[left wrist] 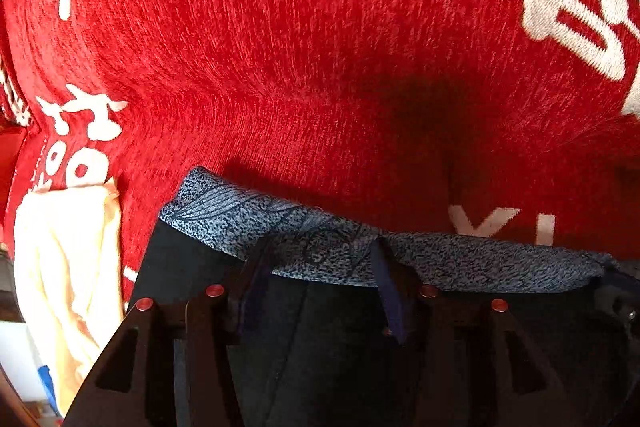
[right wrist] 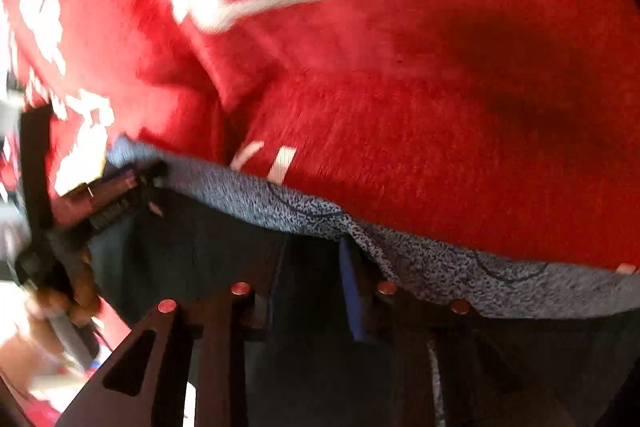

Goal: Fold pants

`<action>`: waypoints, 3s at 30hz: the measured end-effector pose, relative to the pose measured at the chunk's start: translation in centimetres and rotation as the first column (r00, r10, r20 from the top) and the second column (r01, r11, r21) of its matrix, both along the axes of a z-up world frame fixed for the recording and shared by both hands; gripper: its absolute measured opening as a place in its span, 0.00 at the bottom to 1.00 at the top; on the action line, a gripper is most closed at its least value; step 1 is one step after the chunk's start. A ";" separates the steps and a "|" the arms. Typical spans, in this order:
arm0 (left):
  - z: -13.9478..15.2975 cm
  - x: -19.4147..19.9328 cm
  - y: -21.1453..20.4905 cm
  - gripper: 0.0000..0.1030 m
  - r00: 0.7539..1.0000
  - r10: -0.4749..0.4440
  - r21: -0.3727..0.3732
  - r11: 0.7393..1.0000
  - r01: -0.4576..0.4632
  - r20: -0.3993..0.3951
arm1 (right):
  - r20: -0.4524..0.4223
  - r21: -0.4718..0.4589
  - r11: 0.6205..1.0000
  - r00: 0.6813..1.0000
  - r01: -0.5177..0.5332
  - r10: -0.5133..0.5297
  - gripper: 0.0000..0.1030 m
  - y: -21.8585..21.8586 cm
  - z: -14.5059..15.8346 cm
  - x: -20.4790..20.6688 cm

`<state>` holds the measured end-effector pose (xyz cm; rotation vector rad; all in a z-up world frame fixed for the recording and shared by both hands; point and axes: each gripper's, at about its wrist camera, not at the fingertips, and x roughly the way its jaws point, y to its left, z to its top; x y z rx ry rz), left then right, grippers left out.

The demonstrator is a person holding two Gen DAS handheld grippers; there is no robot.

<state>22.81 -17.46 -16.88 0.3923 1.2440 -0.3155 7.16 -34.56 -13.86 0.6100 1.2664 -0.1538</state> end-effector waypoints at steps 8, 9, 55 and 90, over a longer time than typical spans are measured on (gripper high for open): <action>4.7 -6.3 1.4 0.76 0.998 -0.052 -0.041 0.998 0.050 -0.033 | 0.079 0.060 0.998 0.996 0.033 -0.038 0.60 -0.6 4.2 -6.5; 5.2 -7.8 1.6 0.88 0.998 -0.061 -0.047 0.997 0.059 -0.027 | 0.074 0.068 0.997 0.996 0.047 -0.052 0.60 -0.8 4.4 -8.1; 2.1 -39.9 -12.9 0.88 0.819 -0.507 -0.179 0.862 0.475 -0.269 | 0.013 0.270 0.737 0.763 0.620 -0.646 0.48 -0.1 -0.2 -53.8; 9.5 -37.5 -26.3 0.29 0.832 -0.514 -0.397 0.822 0.408 -0.208 | 0.244 0.133 0.865 0.830 0.483 -0.501 0.03 -15.7 14.3 -47.4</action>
